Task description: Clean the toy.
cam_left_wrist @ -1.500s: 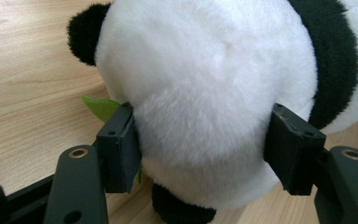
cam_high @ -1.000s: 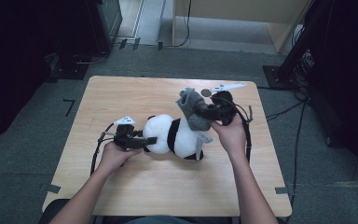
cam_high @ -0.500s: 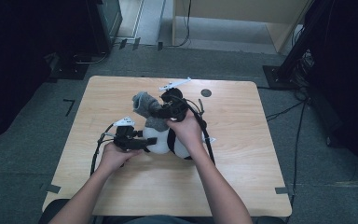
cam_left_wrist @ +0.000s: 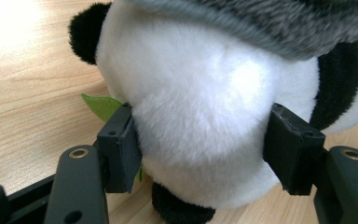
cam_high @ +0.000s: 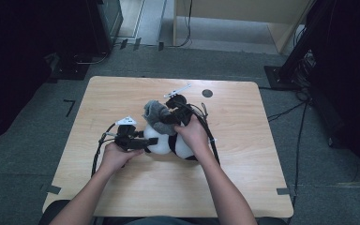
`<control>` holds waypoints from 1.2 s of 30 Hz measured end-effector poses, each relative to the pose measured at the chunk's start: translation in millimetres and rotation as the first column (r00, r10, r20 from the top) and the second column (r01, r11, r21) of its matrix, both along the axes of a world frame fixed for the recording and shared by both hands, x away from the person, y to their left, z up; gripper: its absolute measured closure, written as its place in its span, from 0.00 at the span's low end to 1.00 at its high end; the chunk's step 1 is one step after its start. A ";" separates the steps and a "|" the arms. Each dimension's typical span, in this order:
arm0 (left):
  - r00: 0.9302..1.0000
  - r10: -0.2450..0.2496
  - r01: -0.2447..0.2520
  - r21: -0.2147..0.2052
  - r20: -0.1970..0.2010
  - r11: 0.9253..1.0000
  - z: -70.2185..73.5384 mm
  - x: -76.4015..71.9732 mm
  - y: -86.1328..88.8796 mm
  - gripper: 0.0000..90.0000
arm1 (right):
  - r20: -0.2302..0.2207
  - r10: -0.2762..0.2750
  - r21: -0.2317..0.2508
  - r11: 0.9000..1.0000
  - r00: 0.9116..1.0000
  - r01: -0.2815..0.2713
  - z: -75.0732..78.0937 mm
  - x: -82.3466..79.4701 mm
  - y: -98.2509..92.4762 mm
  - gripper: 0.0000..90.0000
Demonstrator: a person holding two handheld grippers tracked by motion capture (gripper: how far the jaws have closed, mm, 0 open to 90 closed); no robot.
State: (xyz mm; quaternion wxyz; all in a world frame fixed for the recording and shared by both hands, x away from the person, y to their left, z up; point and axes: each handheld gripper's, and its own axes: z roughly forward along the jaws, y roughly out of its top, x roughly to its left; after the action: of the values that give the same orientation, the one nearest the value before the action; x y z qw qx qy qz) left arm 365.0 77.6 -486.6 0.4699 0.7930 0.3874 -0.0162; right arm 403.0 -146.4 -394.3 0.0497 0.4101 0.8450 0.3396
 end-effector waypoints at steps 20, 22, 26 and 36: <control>1.000 0.002 -0.002 -0.009 -0.015 1.000 -0.4 0.7 -0.3 0.39 | 0.021 -0.134 0.074 0.988 0.991 0.132 15.2 -24.0 -96.1 0.77; 1.000 0.001 -0.001 -0.009 -0.015 1.000 -0.4 0.7 -0.2 0.39 | 0.033 -0.130 0.089 0.988 0.991 0.127 14.1 -27.1 -101.4 0.78; 1.000 -0.001 0.001 -0.007 -0.015 1.000 -0.3 0.6 -0.3 0.39 | 0.069 -0.112 0.115 0.988 0.991 0.103 10.9 -32.8 -109.6 0.78; 1.000 0.002 -0.003 -0.009 -0.018 1.000 -0.6 0.8 -0.4 0.39 | 0.081 -0.165 0.178 0.973 0.983 0.149 6.3 -45.4 -128.6 0.81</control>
State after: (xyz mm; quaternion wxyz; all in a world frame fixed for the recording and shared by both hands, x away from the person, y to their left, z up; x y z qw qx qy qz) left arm 365.8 77.2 -487.1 0.4701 0.7901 0.3926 -0.0246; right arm 357.6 -274.9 -388.1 0.0815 0.4617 0.7743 0.4250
